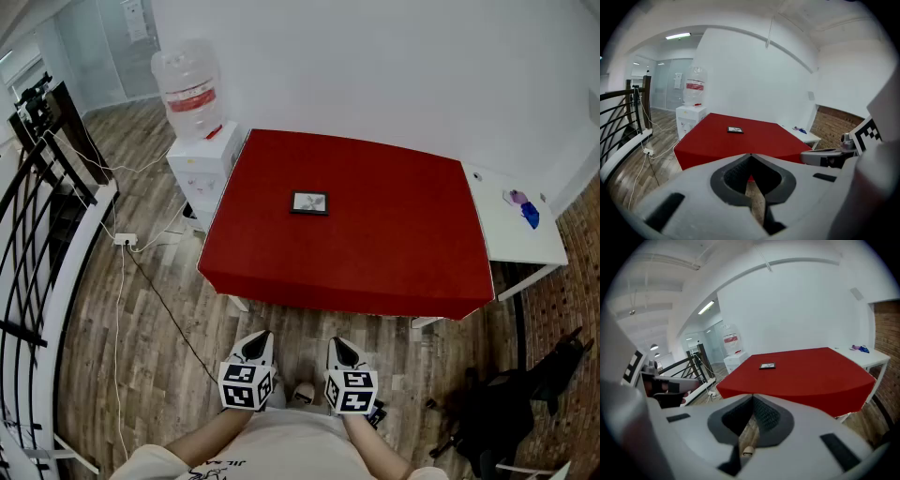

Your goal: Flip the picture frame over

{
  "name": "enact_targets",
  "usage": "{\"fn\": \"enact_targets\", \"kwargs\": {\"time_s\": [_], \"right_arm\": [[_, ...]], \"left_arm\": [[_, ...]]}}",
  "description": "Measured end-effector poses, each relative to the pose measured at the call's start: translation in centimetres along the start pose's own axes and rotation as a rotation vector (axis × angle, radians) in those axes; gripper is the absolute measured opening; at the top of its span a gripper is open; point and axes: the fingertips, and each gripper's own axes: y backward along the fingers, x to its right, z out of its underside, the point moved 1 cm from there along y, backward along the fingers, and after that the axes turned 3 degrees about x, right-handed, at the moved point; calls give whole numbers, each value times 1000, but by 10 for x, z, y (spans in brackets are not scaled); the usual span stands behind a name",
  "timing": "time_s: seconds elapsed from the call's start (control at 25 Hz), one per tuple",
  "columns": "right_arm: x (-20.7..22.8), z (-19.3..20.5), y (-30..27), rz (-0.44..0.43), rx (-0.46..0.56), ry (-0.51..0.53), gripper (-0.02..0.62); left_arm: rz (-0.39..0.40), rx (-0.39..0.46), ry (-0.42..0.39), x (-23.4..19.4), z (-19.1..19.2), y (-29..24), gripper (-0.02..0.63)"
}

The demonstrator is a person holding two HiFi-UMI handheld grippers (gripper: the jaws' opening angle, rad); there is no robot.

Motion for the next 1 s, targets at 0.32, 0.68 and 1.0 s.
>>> {"fn": "enact_targets", "kwargs": {"time_s": [0.32, 0.68, 1.0], "right_arm": [[14, -16, -27, 3, 12, 17, 5], [31, -64, -119, 23, 17, 8, 5], [29, -146, -211, 13, 85, 26, 5]], "left_arm": [[-9, 2, 22, -11, -10, -38, 6], [8, -4, 14, -63, -60, -126, 6], [65, 21, -29, -113, -142, -210, 6]]}}
